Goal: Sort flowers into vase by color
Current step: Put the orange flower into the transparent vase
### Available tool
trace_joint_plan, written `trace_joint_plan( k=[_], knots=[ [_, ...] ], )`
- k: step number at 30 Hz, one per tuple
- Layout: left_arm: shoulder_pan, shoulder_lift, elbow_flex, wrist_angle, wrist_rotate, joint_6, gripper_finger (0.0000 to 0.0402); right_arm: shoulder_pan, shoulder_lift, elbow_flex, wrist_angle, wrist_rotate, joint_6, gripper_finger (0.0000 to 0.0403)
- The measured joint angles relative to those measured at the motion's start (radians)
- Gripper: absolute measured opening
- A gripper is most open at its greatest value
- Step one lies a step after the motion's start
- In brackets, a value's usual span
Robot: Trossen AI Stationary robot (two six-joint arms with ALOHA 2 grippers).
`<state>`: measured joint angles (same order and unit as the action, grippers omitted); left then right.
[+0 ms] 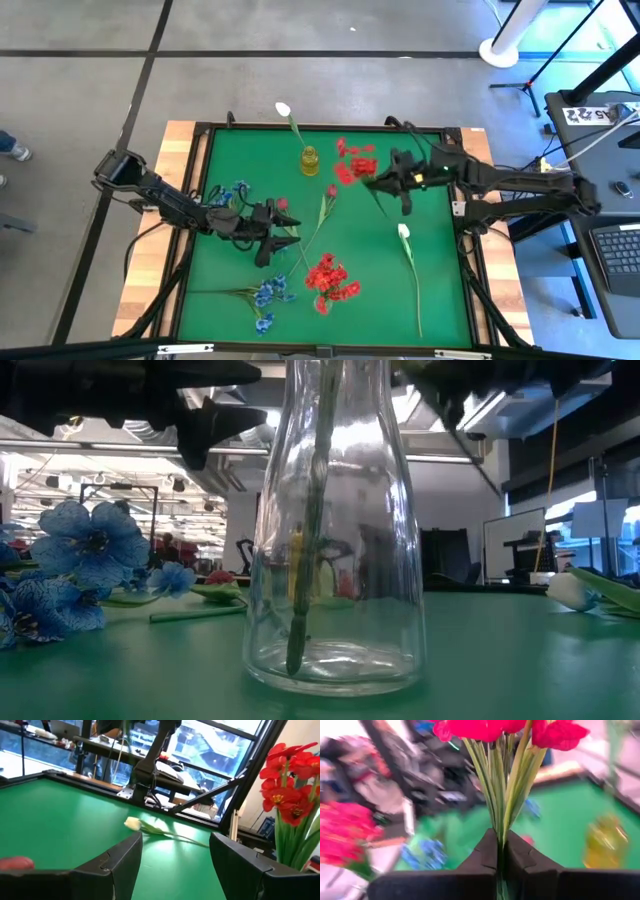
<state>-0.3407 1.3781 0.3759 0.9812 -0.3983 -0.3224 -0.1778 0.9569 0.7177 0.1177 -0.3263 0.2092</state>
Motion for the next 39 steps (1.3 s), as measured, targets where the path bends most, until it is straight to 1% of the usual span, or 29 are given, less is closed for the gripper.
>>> trace_joint_plan(
  k=[3, 5, 9, 14, 16, 19, 22, 26, 30, 34, 37, 39],
  knots=[
    [0.0, 0.0, 0.0, 0.004, 0.0, 0.012, 0.0227, 0.079, -0.014, -0.001, 0.087, 0.003, -0.006, 0.0011],
    [0.0, 0.0, 0.0, 0.004, 0.0, 0.015, 0.0227, 0.152, -0.015, 0.0, 0.146, 0.035, -0.03, 0.0009],
    [0.0, 0.0, 0.0, 0.007, 0.0, 0.015, 0.0227, 0.323, -0.008, 0.0, 0.243, 0.161, -0.111, 0.0005],
    [0.0, 0.0, 0.0, 0.007, 0.0, 0.015, 0.0227, 0.531, -0.003, -0.001, 0.321, 0.375, -0.256, 0.0007],
    [0.0, 0.0, 0.0, 0.007, 0.0, 0.017, 0.0227, 0.598, 0.003, -0.012, 0.404, 0.418, -0.299, 0.0005],
    [0.0, 0.0, 0.0, 0.007, 0.0, 0.018, 0.0227, 0.672, 0.038, -0.044, 0.546, 0.428, -0.331, 0.0004],
    [0.0, 0.0, 0.0, 0.008, 0.0, 0.018, 0.0227, 0.714, 0.088, -0.061, 0.643, 0.435, -0.354, 0.0006],
    [0.0, 0.0, 0.0, 0.009, 0.0, 0.018, 0.0227, 0.73, 0.191, -0.074, 0.809, 0.446, -0.364, 0.0004],
    [0.0, 0.0, 0.0, 0.007, 0.0, 0.015, 0.0227, 0.73, 0.329, -0.074, 1.017, 0.386, -0.36, 0.0005],
    [0.0, 0.0, 0.0, -0.004, 0.0, 0.011, 0.0227, 0.73, 0.464, -0.074, 1.217, 0.363, -0.329, 0.0007],
    [0.0, 0.0, 0.0, -0.009, 0.0, 0.01, 0.0227, 0.73, 0.533, -0.074, 1.321, 0.36, -0.293, 0.0007],
    [0.0, 0.0, 0.0, -0.011, 0.0, 0.01, 0.0227, 0.73, 0.557, -0.063, 1.346, 0.36, -0.276, 0.0007]
  ],
)
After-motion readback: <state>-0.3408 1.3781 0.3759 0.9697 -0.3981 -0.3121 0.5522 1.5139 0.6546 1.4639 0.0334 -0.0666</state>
